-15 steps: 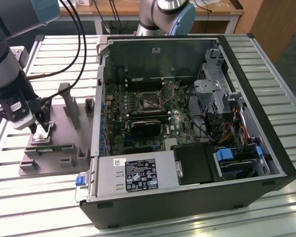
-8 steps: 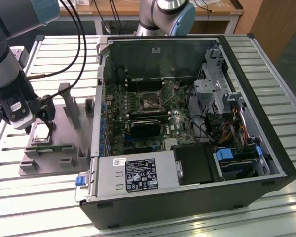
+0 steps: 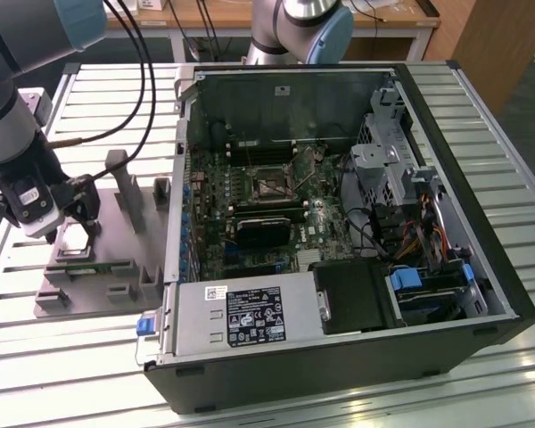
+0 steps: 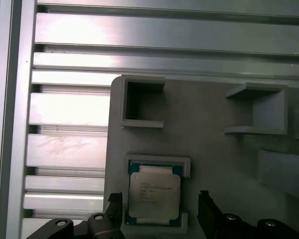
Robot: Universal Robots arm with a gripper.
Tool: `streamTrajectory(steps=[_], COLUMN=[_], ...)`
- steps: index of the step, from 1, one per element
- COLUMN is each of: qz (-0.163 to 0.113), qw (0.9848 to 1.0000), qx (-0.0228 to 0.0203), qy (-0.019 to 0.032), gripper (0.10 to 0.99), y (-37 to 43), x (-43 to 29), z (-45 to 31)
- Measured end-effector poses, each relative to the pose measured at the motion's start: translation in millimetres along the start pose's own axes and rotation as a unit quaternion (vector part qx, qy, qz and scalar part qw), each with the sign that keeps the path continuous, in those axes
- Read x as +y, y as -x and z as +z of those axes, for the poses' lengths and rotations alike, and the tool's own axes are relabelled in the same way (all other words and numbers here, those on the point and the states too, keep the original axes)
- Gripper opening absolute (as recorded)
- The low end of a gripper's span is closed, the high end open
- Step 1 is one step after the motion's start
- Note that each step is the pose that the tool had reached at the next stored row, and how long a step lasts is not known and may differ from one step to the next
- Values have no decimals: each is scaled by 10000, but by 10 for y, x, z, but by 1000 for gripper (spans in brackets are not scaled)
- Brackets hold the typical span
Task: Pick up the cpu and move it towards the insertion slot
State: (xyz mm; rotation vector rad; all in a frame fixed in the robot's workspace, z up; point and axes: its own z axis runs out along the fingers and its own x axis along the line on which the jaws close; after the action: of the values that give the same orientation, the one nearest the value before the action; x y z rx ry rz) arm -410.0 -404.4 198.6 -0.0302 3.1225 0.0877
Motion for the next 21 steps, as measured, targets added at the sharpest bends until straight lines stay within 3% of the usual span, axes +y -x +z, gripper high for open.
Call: streamTrajectory(steps=[8, 21], qz=[0, 0], qw=[10000, 10000], qx=[0, 1], qy=[0, 1], gripper=[706, 706], y=[-9, -8], x=[4, 32], z=[119, 138])
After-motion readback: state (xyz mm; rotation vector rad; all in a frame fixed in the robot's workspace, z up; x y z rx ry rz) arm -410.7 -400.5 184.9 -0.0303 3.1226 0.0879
